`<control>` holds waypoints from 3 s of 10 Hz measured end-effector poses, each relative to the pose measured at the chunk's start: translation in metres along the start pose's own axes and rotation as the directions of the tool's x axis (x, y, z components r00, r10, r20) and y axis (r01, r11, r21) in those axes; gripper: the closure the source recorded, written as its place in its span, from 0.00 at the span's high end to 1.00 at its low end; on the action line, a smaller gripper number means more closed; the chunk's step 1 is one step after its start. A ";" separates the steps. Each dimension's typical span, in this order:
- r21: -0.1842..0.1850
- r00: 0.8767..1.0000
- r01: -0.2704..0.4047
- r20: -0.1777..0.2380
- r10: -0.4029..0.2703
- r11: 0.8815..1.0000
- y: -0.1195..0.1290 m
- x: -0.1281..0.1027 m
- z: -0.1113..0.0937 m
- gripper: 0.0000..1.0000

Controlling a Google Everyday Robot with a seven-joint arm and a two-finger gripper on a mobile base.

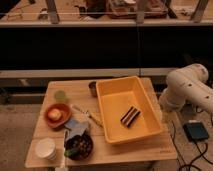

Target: Place eraser in table surface

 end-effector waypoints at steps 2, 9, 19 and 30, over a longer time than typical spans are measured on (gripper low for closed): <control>0.000 1.000 0.000 0.000 0.000 1.000 0.000 0.000 0.000 0.65; 0.000 1.000 0.000 0.000 0.000 1.000 0.000 0.000 0.000 0.65; 0.000 1.000 0.000 0.000 0.000 1.000 0.000 0.000 0.000 0.65; 0.003 0.952 0.307 -0.013 -0.307 0.952 -0.043 -0.088 -0.031 0.65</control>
